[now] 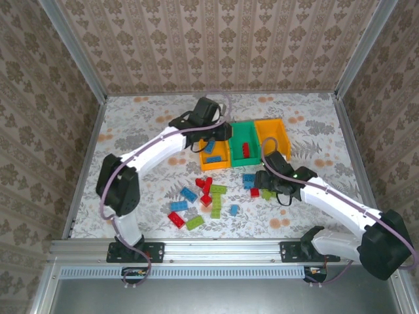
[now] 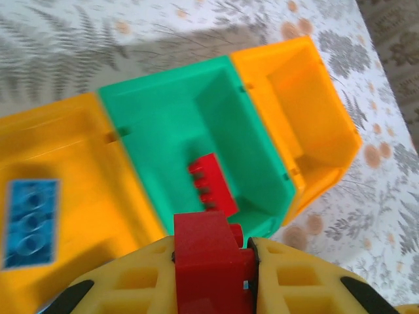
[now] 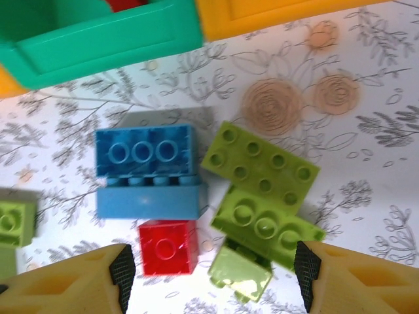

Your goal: Sort the legos into containers by color

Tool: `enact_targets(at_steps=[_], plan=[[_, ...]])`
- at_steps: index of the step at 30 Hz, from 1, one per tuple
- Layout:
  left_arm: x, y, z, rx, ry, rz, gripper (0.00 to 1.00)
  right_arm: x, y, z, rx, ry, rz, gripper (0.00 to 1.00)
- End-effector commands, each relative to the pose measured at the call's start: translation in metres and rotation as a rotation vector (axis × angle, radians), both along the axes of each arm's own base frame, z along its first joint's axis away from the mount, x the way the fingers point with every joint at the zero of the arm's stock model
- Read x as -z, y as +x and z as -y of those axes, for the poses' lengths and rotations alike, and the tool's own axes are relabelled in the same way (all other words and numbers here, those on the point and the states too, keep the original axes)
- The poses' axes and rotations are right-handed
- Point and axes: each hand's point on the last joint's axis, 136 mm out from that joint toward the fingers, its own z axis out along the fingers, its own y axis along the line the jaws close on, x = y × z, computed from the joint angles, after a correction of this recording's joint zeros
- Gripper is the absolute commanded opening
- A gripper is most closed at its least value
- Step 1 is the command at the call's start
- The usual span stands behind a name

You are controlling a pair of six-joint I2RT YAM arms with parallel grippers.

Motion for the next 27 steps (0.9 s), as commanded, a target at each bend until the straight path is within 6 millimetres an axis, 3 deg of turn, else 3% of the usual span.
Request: enact_targets(at_steps=[1,6,14,18,22,27], plan=[[0.009,0.003,0.03,0.088,-0.062,-0.045,0.22,0.006,-0.014,-0.007,-0.007,0.021,-0.015,0.68],[0.034,0.017,0.054,0.084,-0.089,-0.119,0.22,0.013,-0.022,-0.029,-0.062,0.061,0.0,0.68],[0.051,0.03,0.061,0.062,-0.056,-0.125,0.3,0.029,-0.024,-0.045,-0.141,-0.034,-0.066,0.67],[0.05,0.028,0.06,0.064,-0.044,-0.121,0.4,0.041,-0.023,-0.05,-0.153,-0.057,-0.103,0.64],[0.042,0.024,0.054,0.069,-0.024,-0.095,0.55,0.043,-0.017,-0.055,-0.158,-0.064,-0.106,0.63],[0.03,0.019,0.045,0.063,-0.004,-0.06,0.66,0.048,-0.014,-0.054,-0.165,-0.107,-0.124,0.61]])
